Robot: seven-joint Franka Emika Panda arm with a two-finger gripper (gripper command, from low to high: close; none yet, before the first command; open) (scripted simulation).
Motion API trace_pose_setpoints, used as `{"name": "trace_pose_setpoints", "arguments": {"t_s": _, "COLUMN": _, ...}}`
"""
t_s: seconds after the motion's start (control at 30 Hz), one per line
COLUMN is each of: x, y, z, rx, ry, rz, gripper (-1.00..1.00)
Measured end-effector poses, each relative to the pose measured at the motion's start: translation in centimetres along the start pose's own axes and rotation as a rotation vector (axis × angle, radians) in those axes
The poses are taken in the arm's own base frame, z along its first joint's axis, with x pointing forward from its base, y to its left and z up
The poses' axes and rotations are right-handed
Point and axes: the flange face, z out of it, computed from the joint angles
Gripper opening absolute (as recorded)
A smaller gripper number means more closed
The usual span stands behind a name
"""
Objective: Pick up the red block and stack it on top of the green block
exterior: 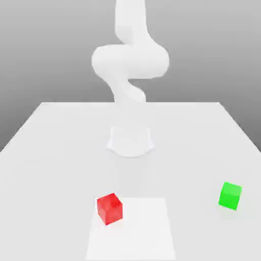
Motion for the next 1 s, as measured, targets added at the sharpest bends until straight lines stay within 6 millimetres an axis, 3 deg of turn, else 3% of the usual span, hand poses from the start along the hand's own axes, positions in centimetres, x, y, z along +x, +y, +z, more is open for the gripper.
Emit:
{"name": "trace_pose_setpoints", "arguments": {"t_s": 0.23, "x": -2.8, "y": 3.1, "z": 12.8, "rx": -0.228, "ry": -0.021, "rz": 0.169, "gripper": 0.00}}
{"name": "trace_pose_setpoints", "arguments": {"t_s": 0.4, "x": -4.9, "y": 7.7, "z": 20.7, "rx": -0.370, "ry": -0.050, "rz": 0.306, "gripper": 0.00}}
{"name": "trace_pose_setpoints", "arguments": {"t_s": 0.53, "x": -7.0, "y": 12.2, "z": 25.8, "rx": -0.473, "ry": -0.082, "rz": 0.426, "gripper": 0.00}}
{"name": "trace_pose_setpoints", "arguments": {"t_s": 0.77, "x": -11.8, "y": 20.1, "z": 31.9, "rx": -0.622, "ry": -0.151, "rz": 0.652, "gripper": 0.00}}
{"name": "trace_pose_setpoints", "arguments": {"t_s": 1.0, "x": -17.0, "y": 25.8, "z": 34.4, "rx": -0.720, "ry": -0.226, "rz": 0.880, "gripper": 0.00}}
